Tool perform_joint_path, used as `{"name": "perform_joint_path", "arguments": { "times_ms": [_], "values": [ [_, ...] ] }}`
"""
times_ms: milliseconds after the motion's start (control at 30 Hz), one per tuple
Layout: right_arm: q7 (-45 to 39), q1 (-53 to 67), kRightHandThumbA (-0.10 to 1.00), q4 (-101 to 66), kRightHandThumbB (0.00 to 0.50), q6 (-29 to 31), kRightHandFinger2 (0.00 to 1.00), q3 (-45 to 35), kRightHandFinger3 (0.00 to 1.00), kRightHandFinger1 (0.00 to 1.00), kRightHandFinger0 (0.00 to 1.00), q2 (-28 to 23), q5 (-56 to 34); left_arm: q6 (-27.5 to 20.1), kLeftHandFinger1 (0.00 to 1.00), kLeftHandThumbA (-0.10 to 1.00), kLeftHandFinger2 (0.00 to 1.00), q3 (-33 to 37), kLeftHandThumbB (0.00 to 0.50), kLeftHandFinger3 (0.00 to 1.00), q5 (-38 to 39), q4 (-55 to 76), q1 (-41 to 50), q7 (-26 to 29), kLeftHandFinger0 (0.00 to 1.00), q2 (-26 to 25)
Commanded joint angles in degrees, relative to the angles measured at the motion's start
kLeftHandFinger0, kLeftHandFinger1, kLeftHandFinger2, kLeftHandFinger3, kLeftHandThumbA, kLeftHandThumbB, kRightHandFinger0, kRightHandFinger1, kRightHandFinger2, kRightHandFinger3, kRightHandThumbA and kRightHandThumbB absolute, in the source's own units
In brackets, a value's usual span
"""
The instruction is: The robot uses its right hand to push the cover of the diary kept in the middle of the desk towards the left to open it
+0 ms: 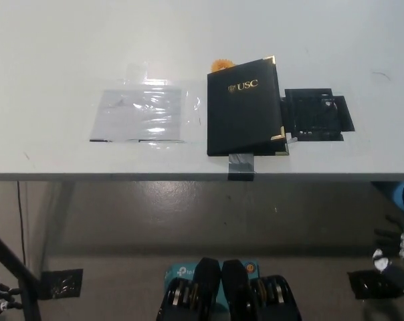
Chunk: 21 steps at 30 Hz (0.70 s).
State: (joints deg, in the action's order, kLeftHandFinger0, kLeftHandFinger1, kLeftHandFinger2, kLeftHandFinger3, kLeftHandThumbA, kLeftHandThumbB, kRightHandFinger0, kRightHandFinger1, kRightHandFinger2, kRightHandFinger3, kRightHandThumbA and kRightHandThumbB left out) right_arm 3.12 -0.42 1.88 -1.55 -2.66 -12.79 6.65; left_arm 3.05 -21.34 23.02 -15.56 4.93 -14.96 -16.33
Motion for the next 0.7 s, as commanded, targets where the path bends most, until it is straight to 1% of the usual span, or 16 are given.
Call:
{"name": "perform_joint_path", "arguments": {
  "times_ms": [0, 100, 133, 200, 233, 267, 333, 367, 433, 467, 500, 533, 567, 600, 633, 667],
  "values": [
    [-1.3, -3.0, 0.46, -8.7, 0.0, 1.9, 0.65, 2.5, 0.83, 0.65, 0.63, -1.7, 5.3, -0.8, 0.54, 0.26, 0.28, -0.3, 0.5, 0.35, 1.7, 0.6, -0.1, -1.5, 0.44, -0.9],
    [-1.8, -3.5, 0.46, -10.3, 0.011, 0.8, 0.65, 3.1, 0.82, 0.64, 0.64, -1.8, 4.6, -1.1, 0.54, 0.27, 0.28, -0.2, 0.5, 0.35, 1.5, 0.6, 0.1, -1.3, 0.45, -0.8],
    [-3.0, -4.4, 0.45, -12.6, 0.003, -0.5, 0.67, 4.2, 0.83, 0.64, 0.64, -2.0, 4.9, -1.1, 0.54, 0.26, 0.28, -0.3, 0.5, 0.34, 1.6, 0.6, 0.3, -1.1, 0.45, -0.5],
    [-3.9, -5.7, 0.32, -14.8, 0.0, -0.8, 0.67, 5.4, 0.82, 0.64, 0.69, -2.2, 5.8, -1.4, 0.53, 0.26, 0.28, -0.4, 0.5, 0.34, 1.7, 0.1, 0.2, -1.3, 0.43, -0.6],
    [-4.3, -6.2, 0.32, -15.6, 0.002, -1.4, 0.67, 5.7, 0.81, 0.65, 0.7, -2.2, 5.7, -1.4, 0.53, 0.26, 0.28, -0.4, 0.5, 0.34, 1.7, 0.1, 0.2, -1.2, 0.44, -0.6],
    [-4.7, -7.0, 0.3, -16.5, 0.006, -1.8, 0.67, 5.9, 0.8, 0.62, 0.68, -2.1, 5.1, -1.3, 0.53, 0.26, 0.28, -0.3, 0.5, 0.34, 1.6, 0.2, 0.2, -1.1, 0.44, -0.6],
    [-5.4, -8.5, 0.33, -18.8, 0.008, -3.6, 0.66, 6.0, 0.79, 0.63, 0.69, -1.7, 4.1, -1.1, 0.53, 0.26, 0.28, -0.2, 0.5, 0.34, 1.6, 0.5, 0.6, -1.1, 0.45, -0.6],
    [-6.0, -9.4, 0.35, -20.0, 0.0, -4.3, 0.66, 5.9, 0.79, 0.65, 0.7, -1.8, 2.9, -0.4, 0.54, 0.24, 0.28, -0.6, 0.5, 0.34, 2.4, 0.5, 0.6, -1.3, 0.46, -0.4],
    [-6.4, -11.3, 0.41, -21.0, 0.005, -4.2, 0.65, 5.3, 0.77, 0.63, 0.68, -1.4, 1.1, -1.2, 0.54, 0.25, 0.28, -0.3, 0.5, 0.35, 2.1, 0.2, 0.5, -1.4, 0.49, -0.5],
    [-6.2, -12.9, 0.48, -21.4, 0.051, -5.3, 0.62, 4.7, 0.74, 0.63, 0.68, -1.0, 0.4, -1.0, 0.55, 0.25, 0.29, -0.3, 0.5, 0.36, 2.1, 0.2, 0.5, -1.3, 0.48, -0.5],
    [-6.2, -13.6, 0.49, -21.6, 0.052, -5.9, 0.62, 4.5, 0.73, 0.63, 0.68, -0.8, 0.2, -1.0, 0.55, 0.25, 0.29, -0.3, 0.5, 0.36, 2.1, 0.2, 0.5, -1.3, 0.48, -0.6],
    [-5.6, -15.6, 0.47, -20.4, 0.054, -6.2, 0.59, 3.6, 0.73, 0.6, 0.61, -0.3, -0.4, -0.9, 0.54, 0.25, 0.29, -0.3, 0.5, 0.36, 2.1, 0.1, 0.5, -1.3, 0.47, -0.6],
    [-5.6, -15.9, 0.47, -20.3, 0.055, -6.3, 0.59, 3.5, 0.73, 0.6, 0.61, -0.2, -0.5, -0.9, 0.54, 0.25, 0.29, -0.3, 0.5, 0.36, 2.2, 0.1, 0.5, -1.3, 0.47, -0.6],
    [-5.1, -16.9, 0.49, -19.8, 0.076, -7.7, 0.56, 2.9, 0.72, 0.59, 0.6, 0.4, -0.5, -0.9, 0.54, 0.25, 0.29, -0.3, 0.5, 0.36, 2.2, 0.1, 0.5, -1.2, 0.46, -0.5],
    [-4.8, -18.2, 0.41, -18.7, 0.048, -8.5, 0.53, 2.3, 0.71, 0.58, 0.62, 0.9, -1.1, -0.8, 0.54, 0.25, 0.29, -0.3, 0.5, 0.36, 2.2, 0.4, 0.6, -1.1, 0.46, -0.5],
    [-4.6, -19.1, 0.3, -17.8, 0.023, -9.4, 0.54, 1.4, 0.71, 0.59, 0.68, 1.7, -3.0, -0.9, 0.53, 0.25, 0.28, -0.3, 0.5, 0.35, 2.3, 0.3, 0.5, -1.2, 0.46, -0.5]
  ]
}}
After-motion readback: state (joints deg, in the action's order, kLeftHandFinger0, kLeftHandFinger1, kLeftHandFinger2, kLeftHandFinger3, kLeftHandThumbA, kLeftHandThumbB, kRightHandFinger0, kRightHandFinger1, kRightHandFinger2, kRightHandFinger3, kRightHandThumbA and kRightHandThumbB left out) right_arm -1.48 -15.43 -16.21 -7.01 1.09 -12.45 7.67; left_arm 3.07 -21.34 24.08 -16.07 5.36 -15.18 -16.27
